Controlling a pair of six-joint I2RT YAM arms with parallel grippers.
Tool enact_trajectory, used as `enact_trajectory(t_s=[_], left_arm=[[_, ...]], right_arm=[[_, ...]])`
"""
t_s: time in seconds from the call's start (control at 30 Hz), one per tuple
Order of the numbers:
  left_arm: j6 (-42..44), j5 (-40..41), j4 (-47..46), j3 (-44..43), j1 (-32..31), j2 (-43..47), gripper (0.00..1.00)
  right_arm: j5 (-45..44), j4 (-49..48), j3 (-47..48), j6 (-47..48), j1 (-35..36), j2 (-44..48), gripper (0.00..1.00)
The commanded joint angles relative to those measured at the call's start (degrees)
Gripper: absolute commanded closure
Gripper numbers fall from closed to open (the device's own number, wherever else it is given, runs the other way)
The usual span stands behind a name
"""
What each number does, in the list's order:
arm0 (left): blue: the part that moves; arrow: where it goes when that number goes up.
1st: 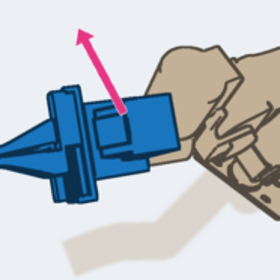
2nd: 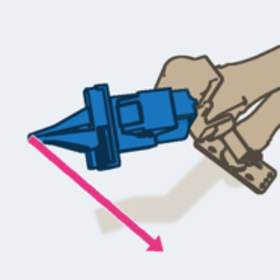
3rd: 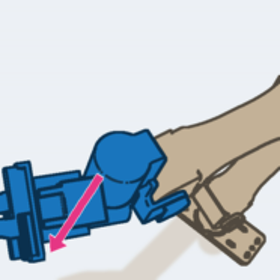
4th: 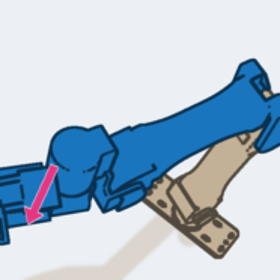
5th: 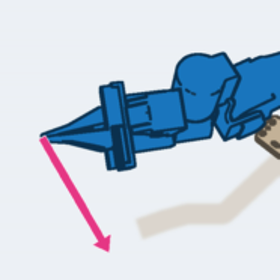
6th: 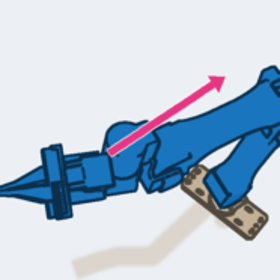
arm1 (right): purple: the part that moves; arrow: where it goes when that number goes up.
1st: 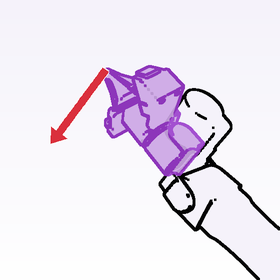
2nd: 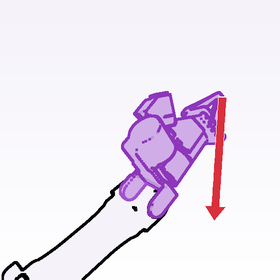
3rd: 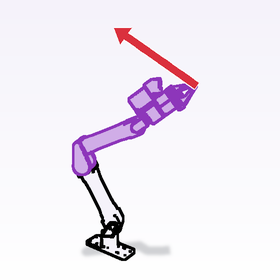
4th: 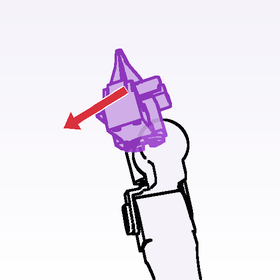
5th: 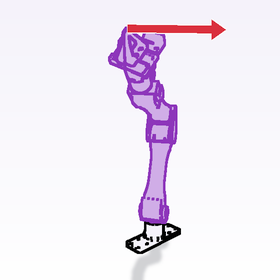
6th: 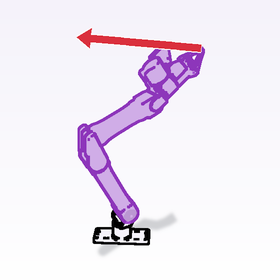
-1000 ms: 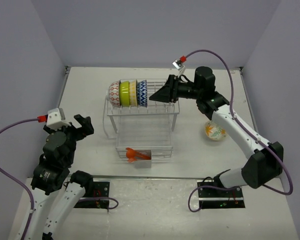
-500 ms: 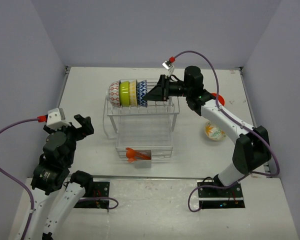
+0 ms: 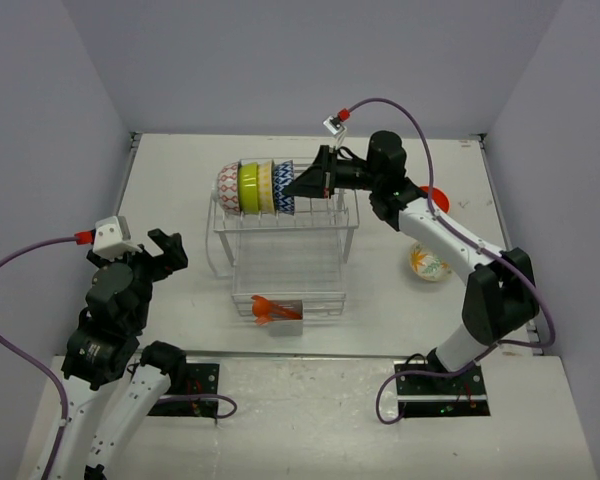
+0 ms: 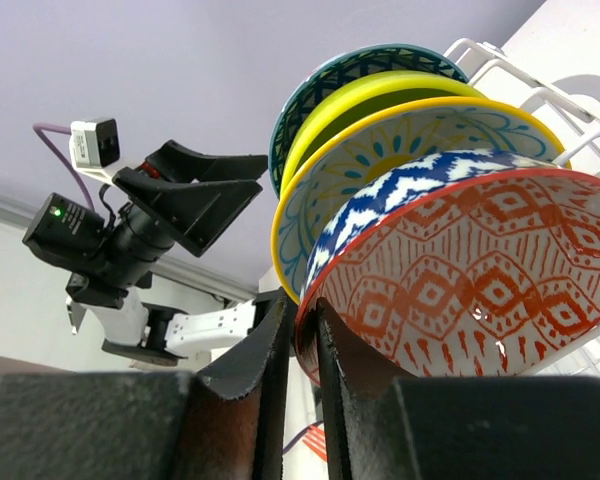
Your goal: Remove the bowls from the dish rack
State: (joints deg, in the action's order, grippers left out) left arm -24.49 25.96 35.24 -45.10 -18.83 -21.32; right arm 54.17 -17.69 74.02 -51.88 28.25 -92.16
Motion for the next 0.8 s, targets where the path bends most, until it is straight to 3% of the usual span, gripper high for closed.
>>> enact_trajectory(t_s=[0.0, 0.33, 0.77], left_arm=[[0.5, 0.24, -1.93, 0.45, -0.07, -0.3, 0.0], [0.58, -0.11, -2.02, 0.45, -0.07, -0.3, 0.0], [0.59, -0.2, -2.11, 0.45, 0.02, -0.74, 0.0]], right_arm=[[1.81, -4.63, 1.48, -2.0, 0.4, -0.56, 0.83], [0.67, -7.53, 0.86, -4.46, 0.4, -0.3, 0.99], [0.59, -12.98, 0.51, -6.75, 0.31, 1.1, 1.0]])
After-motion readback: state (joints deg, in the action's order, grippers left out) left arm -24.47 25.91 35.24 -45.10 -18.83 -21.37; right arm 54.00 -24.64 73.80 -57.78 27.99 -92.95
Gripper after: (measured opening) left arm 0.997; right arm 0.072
